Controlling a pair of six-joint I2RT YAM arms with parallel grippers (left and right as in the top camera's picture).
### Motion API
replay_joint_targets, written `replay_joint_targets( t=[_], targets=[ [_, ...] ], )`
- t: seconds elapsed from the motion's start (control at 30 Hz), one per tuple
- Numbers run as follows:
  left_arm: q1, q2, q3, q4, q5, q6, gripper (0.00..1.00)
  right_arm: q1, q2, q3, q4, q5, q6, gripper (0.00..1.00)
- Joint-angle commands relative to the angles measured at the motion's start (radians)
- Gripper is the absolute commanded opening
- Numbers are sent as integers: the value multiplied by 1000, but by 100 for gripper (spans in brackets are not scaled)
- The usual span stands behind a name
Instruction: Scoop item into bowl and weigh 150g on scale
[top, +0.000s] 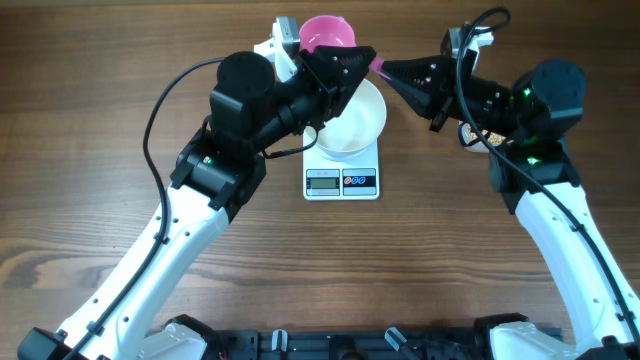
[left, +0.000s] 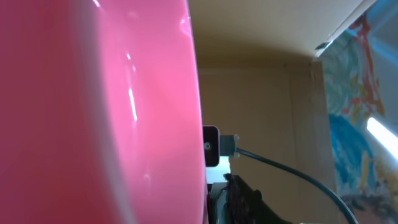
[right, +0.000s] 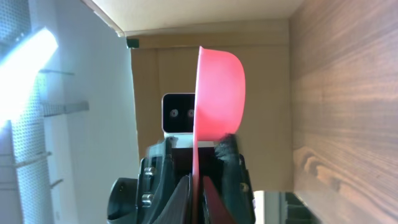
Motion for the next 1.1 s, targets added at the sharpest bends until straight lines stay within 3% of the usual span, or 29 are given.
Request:
replay_joint_targets(
  t=[0.0,0.1,0.17,0.27,0.4,0.47,0.57,0.67,0.77,0.97,1.07],
  targets=[
    [-5,5,10,2,16,6,59,-11,-14,16,5,63,-109,5],
    [-5,5,10,-45,-7,11,70,-51,-14,16,-7,81,-194,5],
    [-4,5,10,-106,-31,12,76,-116,-14,17,-91,92,-340,5],
    [-4,5,10,-129,-33,111,81,-248,-14,22,-249,66,-483,5],
    [-4,4,10,-125,-47,193,80,-382,-21,55,-387,11,-620,5],
    [-4,4,10,-125,-68,219,82,-423,-28,106,-550,57,-764,5],
    [-4,4,10,-125,-100,275,98,-438,-29,257,-933,318,-1039,5],
    [-4,3,23,-153,-101,391,99,-438,-29,457,-1257,665,-1268,5],
    [4,3,68,-220,-110,517,99,-438,-26,576,-1402,883,-1366,4],
    [60,15,346,-668,-304,742,99,-438,23,591,-1496,991,-1520,4],
    [98,57,455,-900,-322,770,100,-438,51,591,-1487,993,-1513,4]
  ],
)
